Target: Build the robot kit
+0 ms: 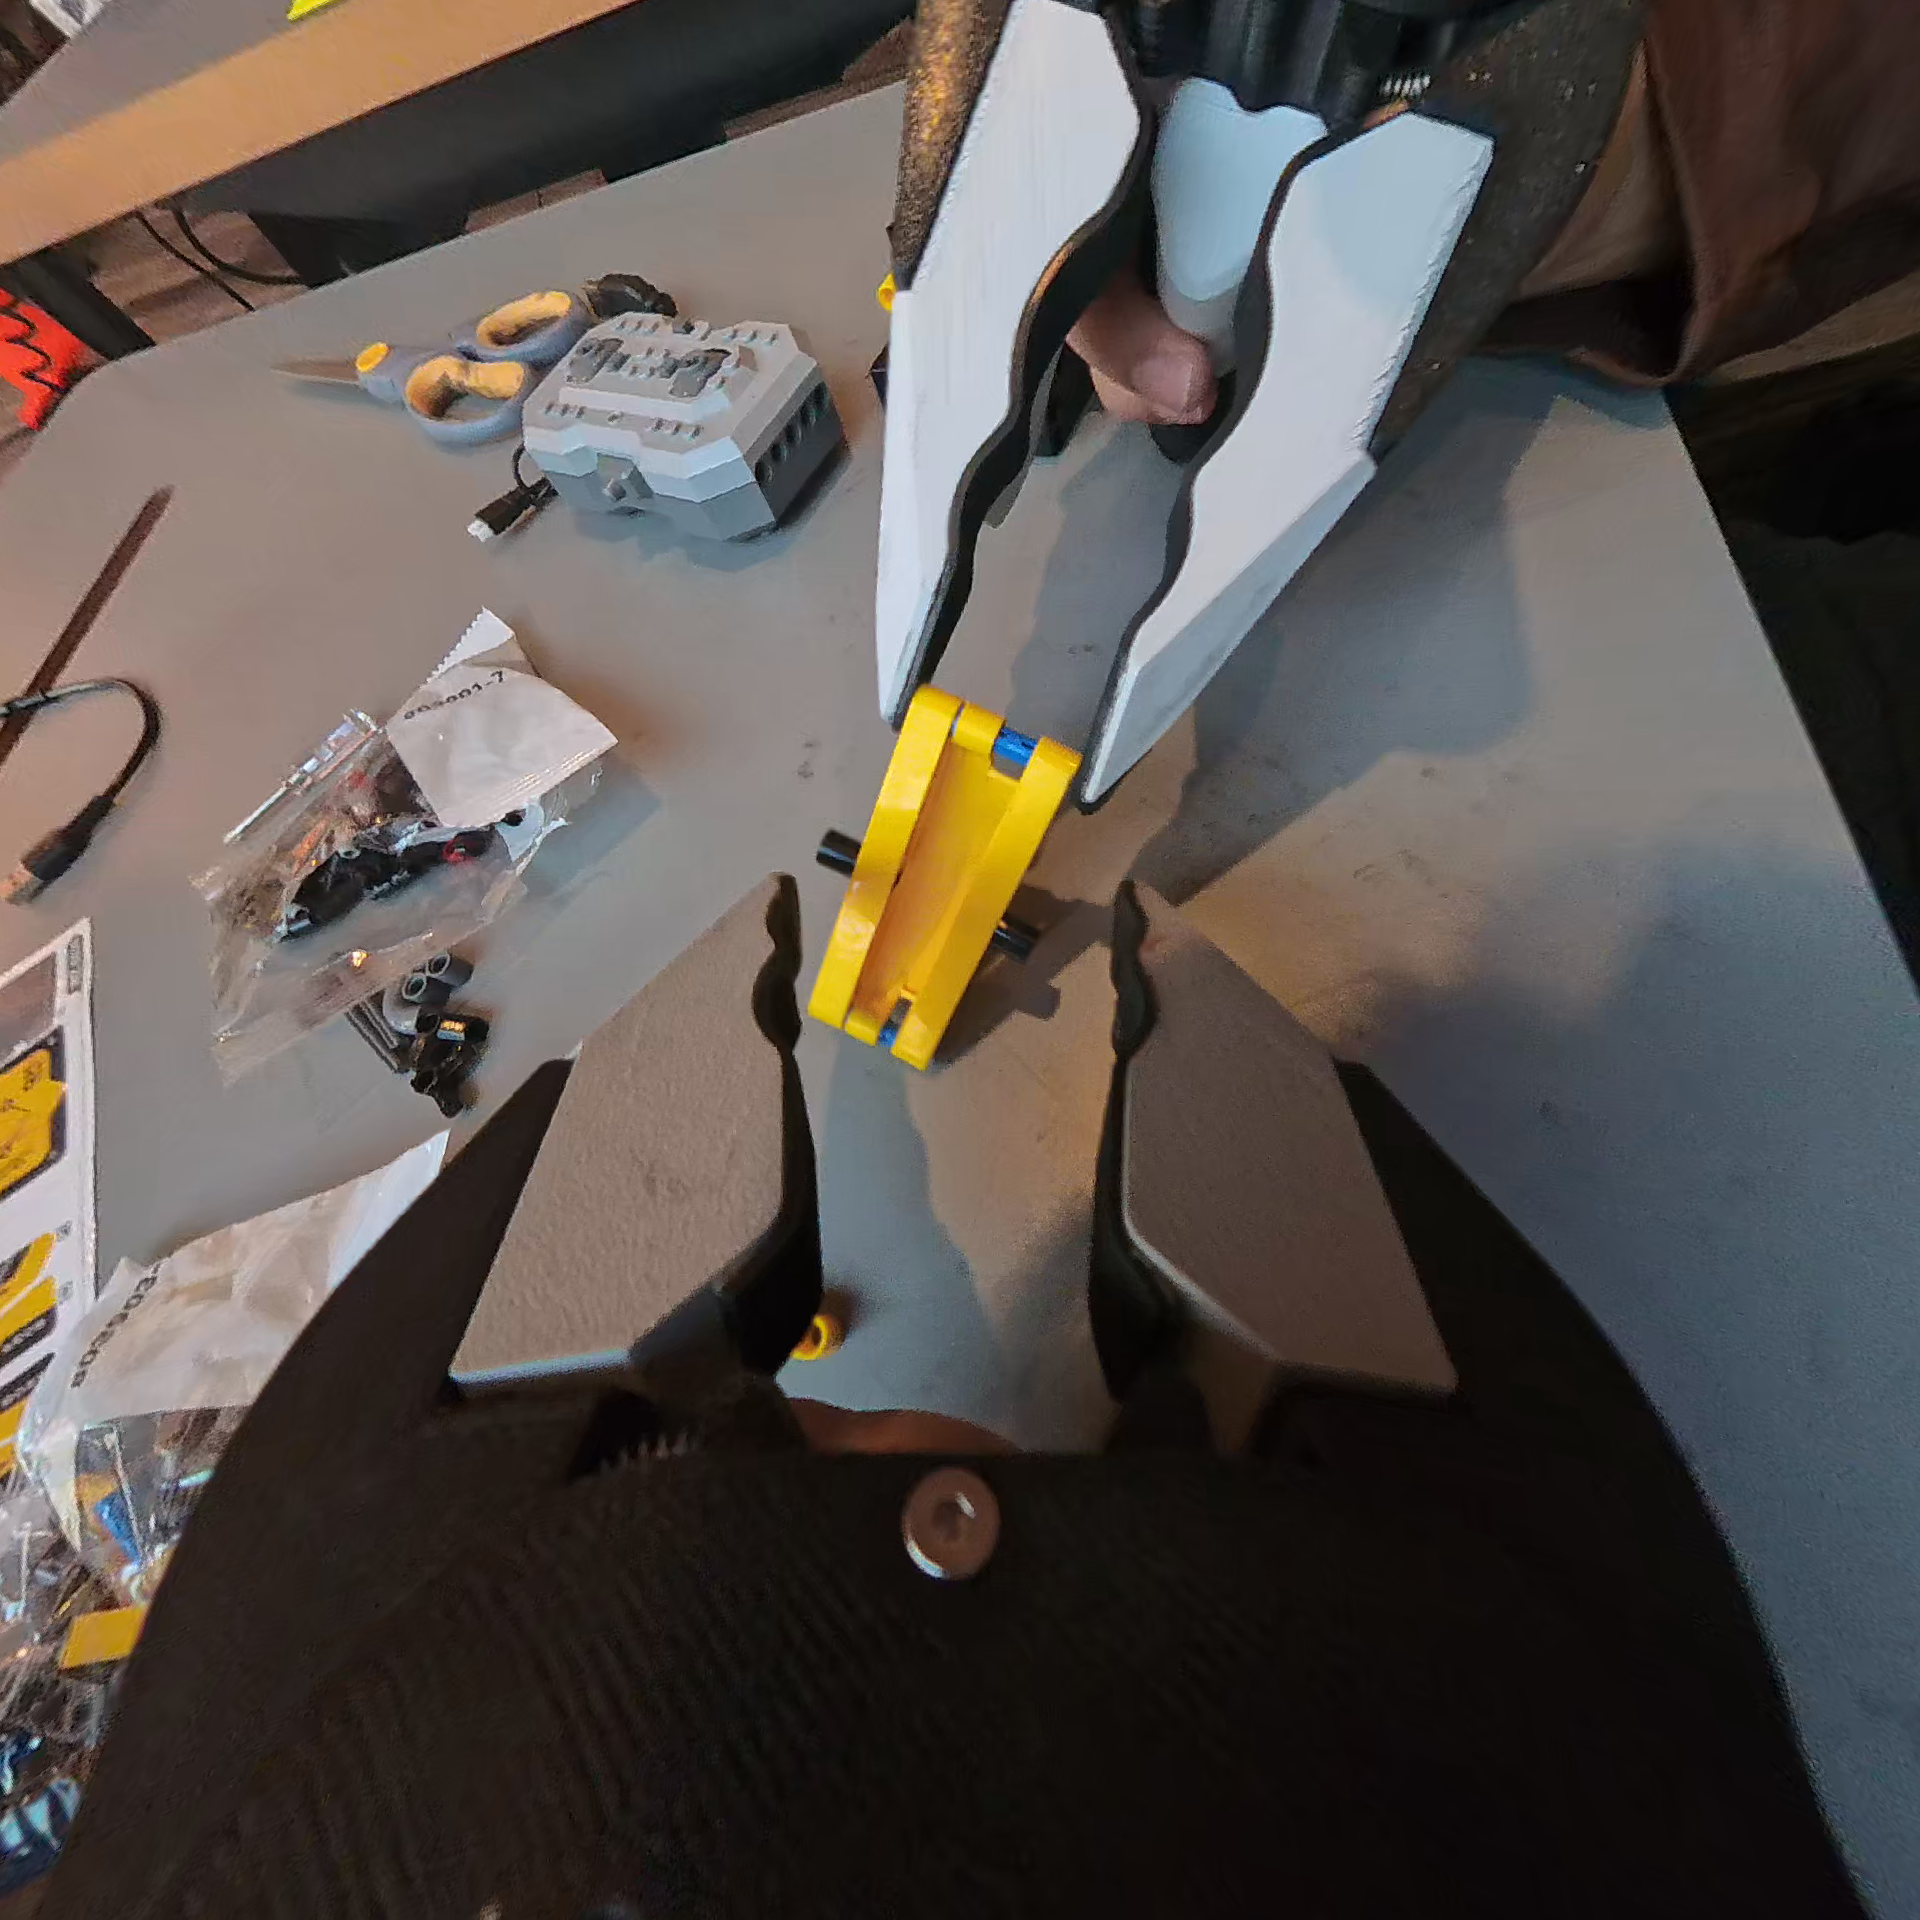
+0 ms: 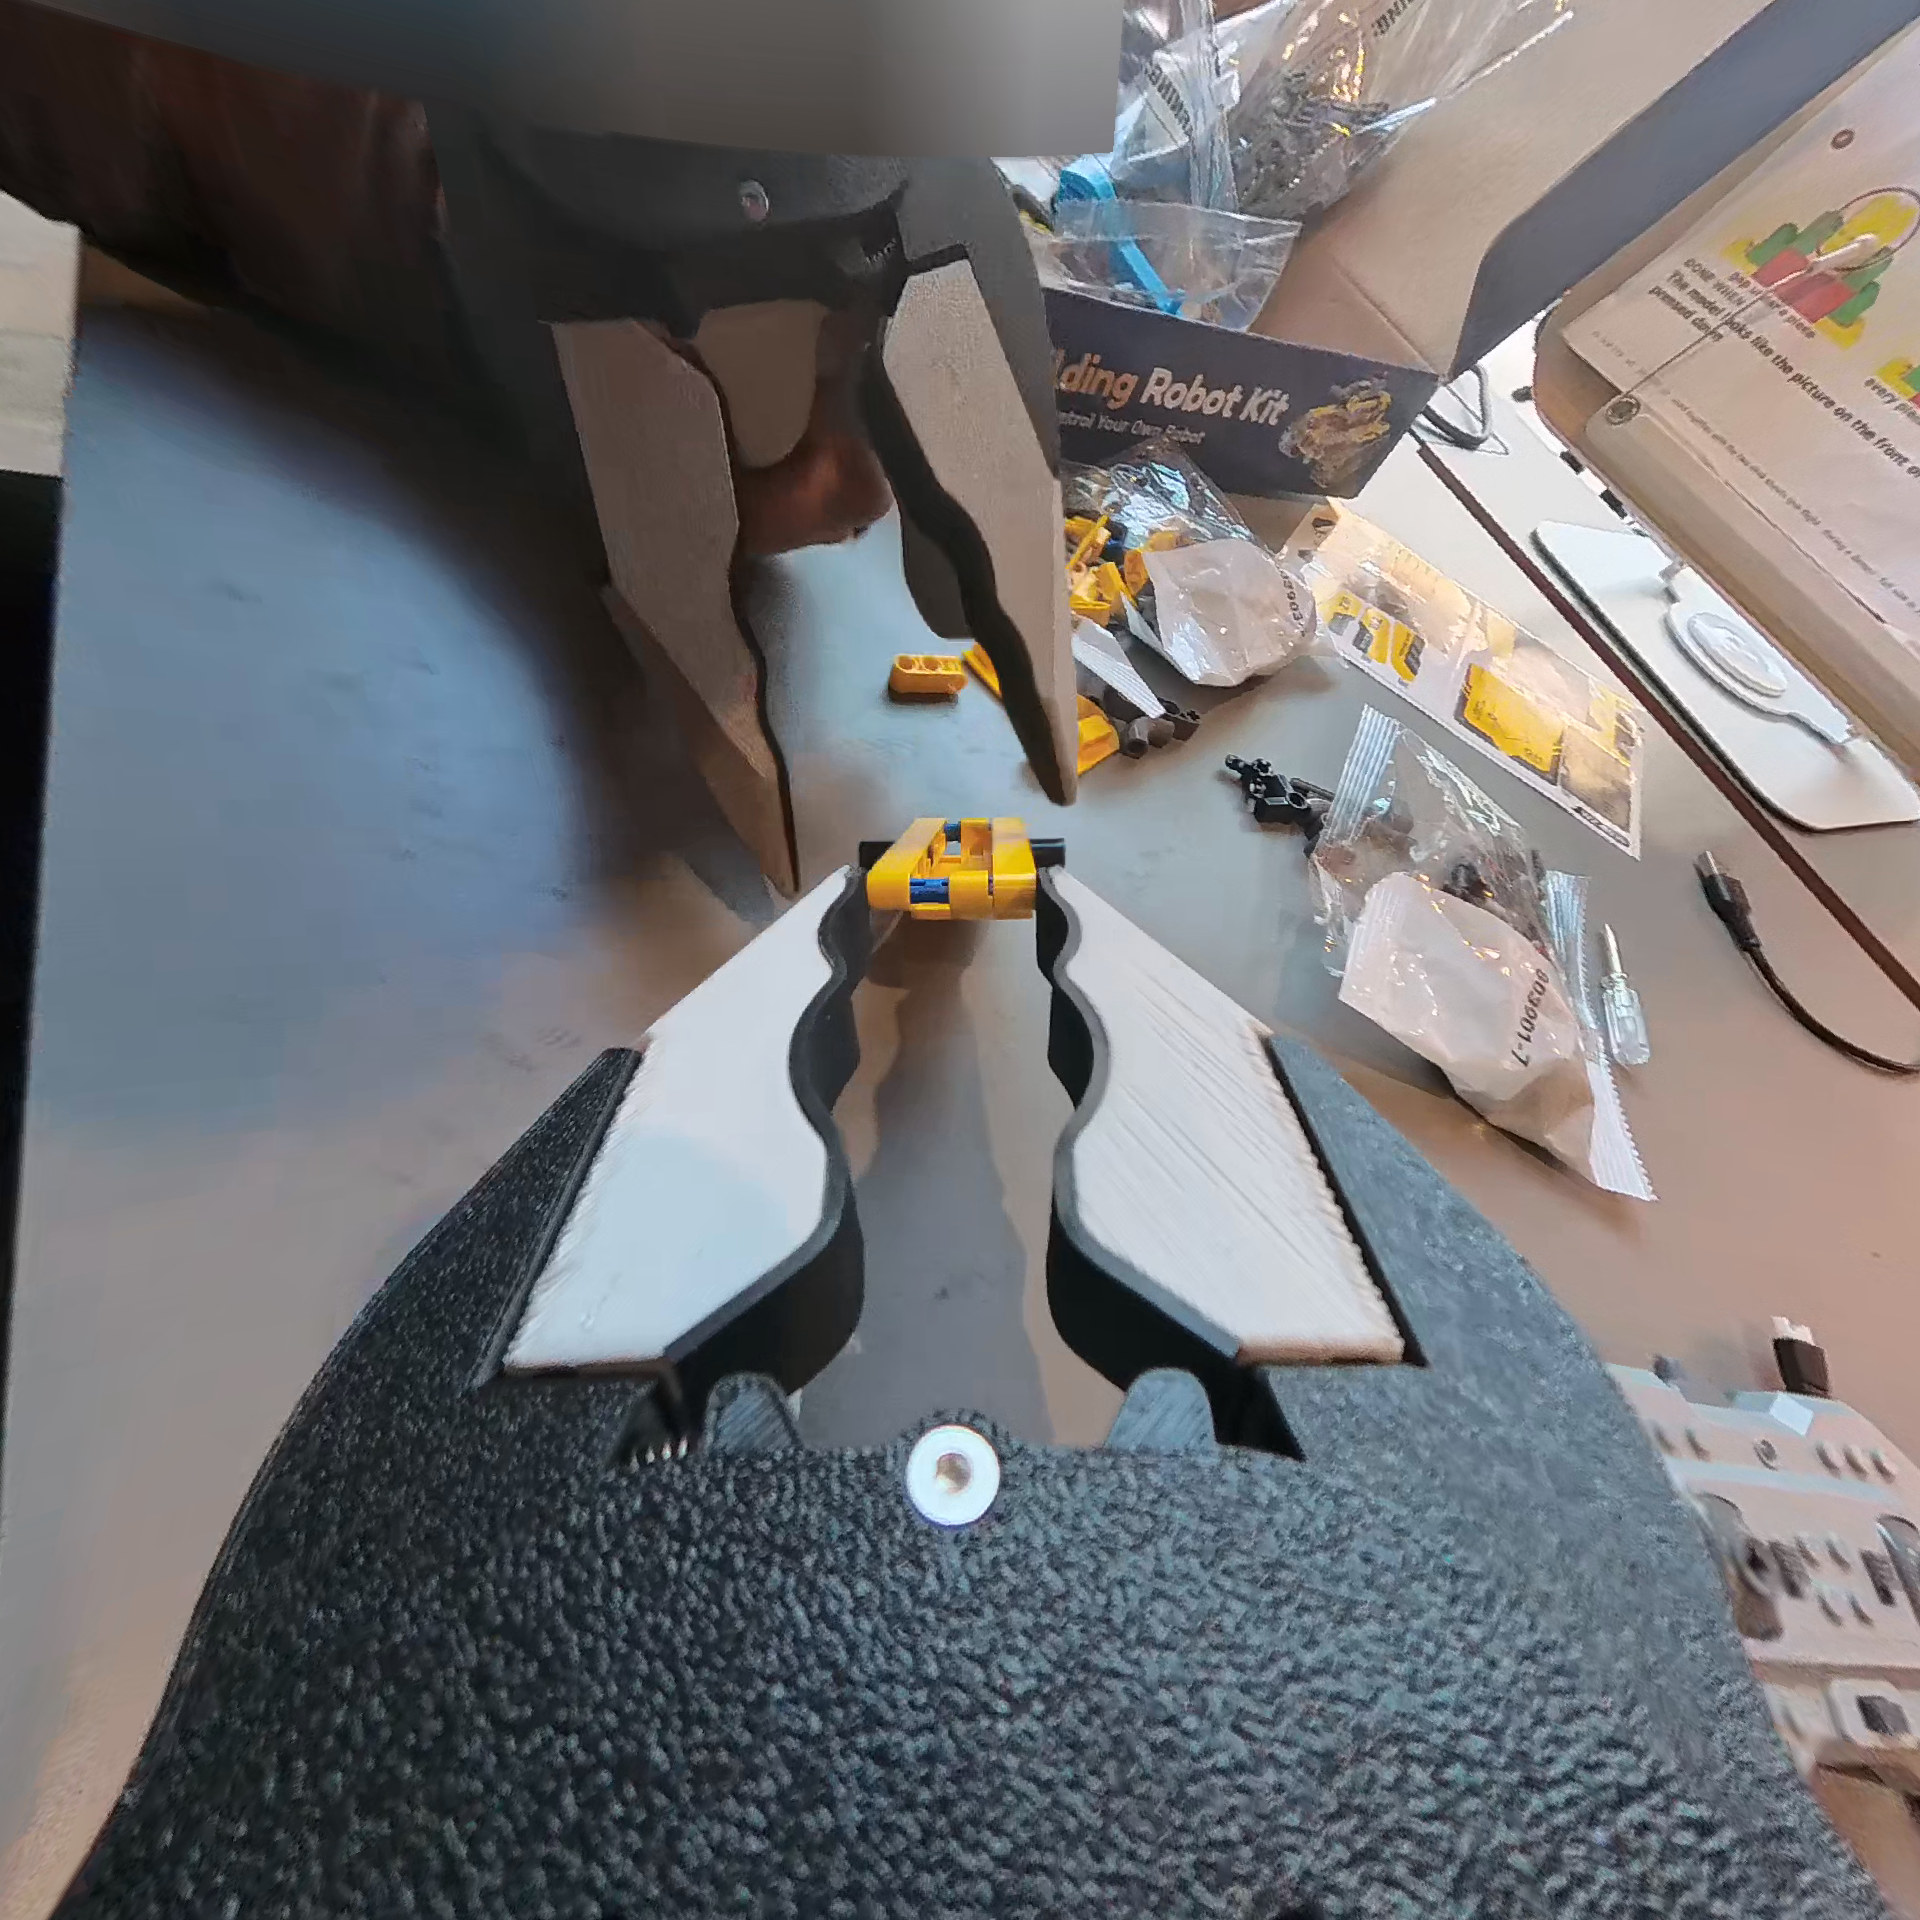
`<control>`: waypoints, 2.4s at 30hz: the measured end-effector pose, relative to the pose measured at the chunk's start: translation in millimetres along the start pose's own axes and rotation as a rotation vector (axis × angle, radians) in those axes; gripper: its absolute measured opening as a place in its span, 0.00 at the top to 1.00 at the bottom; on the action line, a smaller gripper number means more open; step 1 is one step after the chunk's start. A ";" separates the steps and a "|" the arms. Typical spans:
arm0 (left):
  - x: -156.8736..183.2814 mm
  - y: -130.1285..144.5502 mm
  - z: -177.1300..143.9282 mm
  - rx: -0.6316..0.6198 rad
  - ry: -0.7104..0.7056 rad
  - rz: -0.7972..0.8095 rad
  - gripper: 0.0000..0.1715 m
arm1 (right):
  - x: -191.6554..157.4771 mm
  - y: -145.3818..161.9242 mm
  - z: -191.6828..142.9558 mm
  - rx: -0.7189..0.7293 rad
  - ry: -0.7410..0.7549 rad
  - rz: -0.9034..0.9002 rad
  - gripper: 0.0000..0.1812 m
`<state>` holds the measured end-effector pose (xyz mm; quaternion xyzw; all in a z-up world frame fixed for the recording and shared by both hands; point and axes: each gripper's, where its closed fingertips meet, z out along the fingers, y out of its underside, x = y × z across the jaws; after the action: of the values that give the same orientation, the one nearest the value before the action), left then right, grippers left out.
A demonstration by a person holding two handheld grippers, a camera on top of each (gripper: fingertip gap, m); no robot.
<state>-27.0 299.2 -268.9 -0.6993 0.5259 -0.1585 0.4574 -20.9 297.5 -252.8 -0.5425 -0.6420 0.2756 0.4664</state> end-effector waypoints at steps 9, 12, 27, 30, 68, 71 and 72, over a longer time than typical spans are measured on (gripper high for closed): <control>8.2 -1.6 -1.4 0.010 0.067 -0.027 0.80 | -12.9 -22.2 8.2 0.085 -0.247 0.245 0.83; 8.8 -0.8 -2.1 0.007 0.097 -0.072 0.81 | -11.9 -23.5 9.5 0.089 -0.272 0.274 0.83; 15.7 -2.8 -6.1 0.029 0.144 -0.070 0.81 | -19.0 -19.8 12.1 0.058 -0.261 0.190 0.83; 11.1 0.2 -3.3 0.007 0.082 -0.023 0.81 | -16.0 -16.4 13.3 0.041 -0.220 0.160 0.83; -42.2 -23.3 -30.0 0.370 0.232 -0.797 0.82 | 10.6 -21.1 4.0 0.122 -0.066 0.154 0.84; -44.8 -23.1 -31.1 0.396 0.278 -0.886 0.82 | 10.5 -20.9 4.2 0.120 -0.066 0.154 0.84; -45.4 -22.9 -31.4 0.400 0.285 -0.899 0.82 | 10.6 -20.8 4.3 0.120 -0.066 0.154 0.84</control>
<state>-53.5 324.9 -222.0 -0.7266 0.1897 -0.5308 0.3929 -33.7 302.8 -233.5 -0.5521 -0.5958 0.3664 0.4539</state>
